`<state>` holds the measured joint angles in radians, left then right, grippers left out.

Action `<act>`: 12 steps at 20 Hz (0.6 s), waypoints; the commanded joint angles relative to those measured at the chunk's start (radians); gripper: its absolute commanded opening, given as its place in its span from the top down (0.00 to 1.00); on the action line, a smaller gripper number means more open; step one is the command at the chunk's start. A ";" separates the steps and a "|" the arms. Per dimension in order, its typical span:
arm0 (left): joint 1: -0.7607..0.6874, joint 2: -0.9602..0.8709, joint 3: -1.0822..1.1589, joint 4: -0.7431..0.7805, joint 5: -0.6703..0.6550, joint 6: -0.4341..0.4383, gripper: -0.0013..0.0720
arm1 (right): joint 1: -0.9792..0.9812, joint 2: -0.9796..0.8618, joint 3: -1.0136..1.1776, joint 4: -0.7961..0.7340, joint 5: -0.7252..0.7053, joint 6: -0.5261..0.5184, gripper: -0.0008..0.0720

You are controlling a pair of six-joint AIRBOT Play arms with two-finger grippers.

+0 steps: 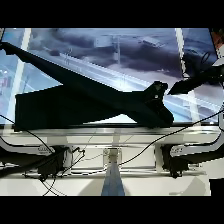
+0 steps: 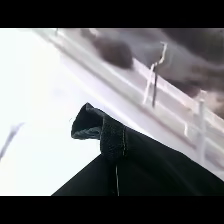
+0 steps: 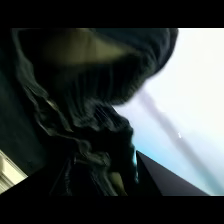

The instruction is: Fold the clothes and pants, and hang the long-sleeved shirts on hangers.

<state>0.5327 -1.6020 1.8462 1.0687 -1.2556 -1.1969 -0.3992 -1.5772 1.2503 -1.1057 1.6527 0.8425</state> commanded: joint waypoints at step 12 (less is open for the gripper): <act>0.024 0.001 0.001 0.009 -0.026 0.000 0.95 | -0.190 0.048 -0.387 -0.097 0.018 0.099 0.28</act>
<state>0.5552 -1.6020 1.8462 1.0767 -1.2808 -1.1973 -0.5739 -1.5398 0.9428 -1.2057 1.6882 0.9348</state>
